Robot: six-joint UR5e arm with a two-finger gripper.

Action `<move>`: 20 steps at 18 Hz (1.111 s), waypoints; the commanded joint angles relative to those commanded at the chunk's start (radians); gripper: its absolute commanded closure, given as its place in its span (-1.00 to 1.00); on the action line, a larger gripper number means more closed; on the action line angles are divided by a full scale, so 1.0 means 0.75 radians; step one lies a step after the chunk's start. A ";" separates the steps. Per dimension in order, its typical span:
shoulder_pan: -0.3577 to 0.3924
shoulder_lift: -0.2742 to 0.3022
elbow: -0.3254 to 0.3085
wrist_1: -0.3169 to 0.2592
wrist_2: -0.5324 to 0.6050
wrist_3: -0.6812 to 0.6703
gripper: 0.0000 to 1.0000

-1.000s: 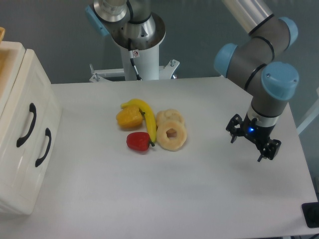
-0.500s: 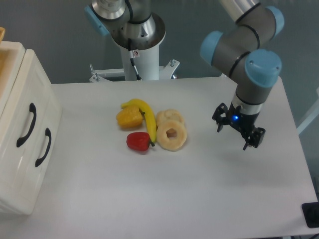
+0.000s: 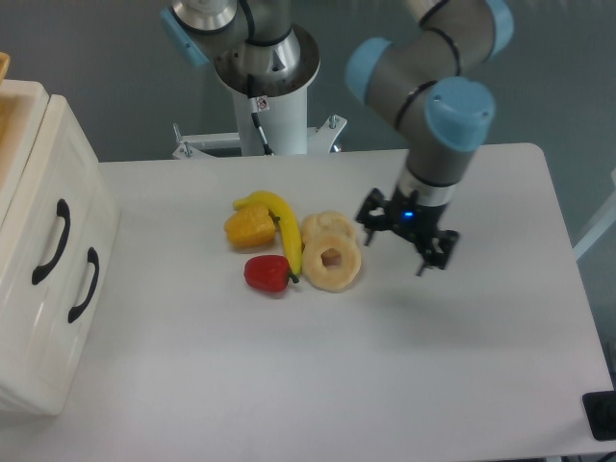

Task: Slide the top white drawer open
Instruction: 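Move the gripper across the table to the upper drawer's black handle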

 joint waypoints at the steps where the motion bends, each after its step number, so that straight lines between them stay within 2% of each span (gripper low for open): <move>1: -0.047 0.000 -0.002 -0.029 0.000 -0.063 -1.00; 4: -0.172 -0.004 0.006 -0.031 -0.014 -0.308 -1.00; 9: -0.315 -0.002 0.029 -0.025 -0.204 -0.593 -1.00; 14: -0.446 -0.002 0.061 -0.027 -0.315 -0.753 -1.00; 17: -0.473 -0.008 0.088 -0.025 -0.427 -0.822 -1.00; 20: -0.530 -0.012 0.112 -0.027 -0.452 -0.910 -1.00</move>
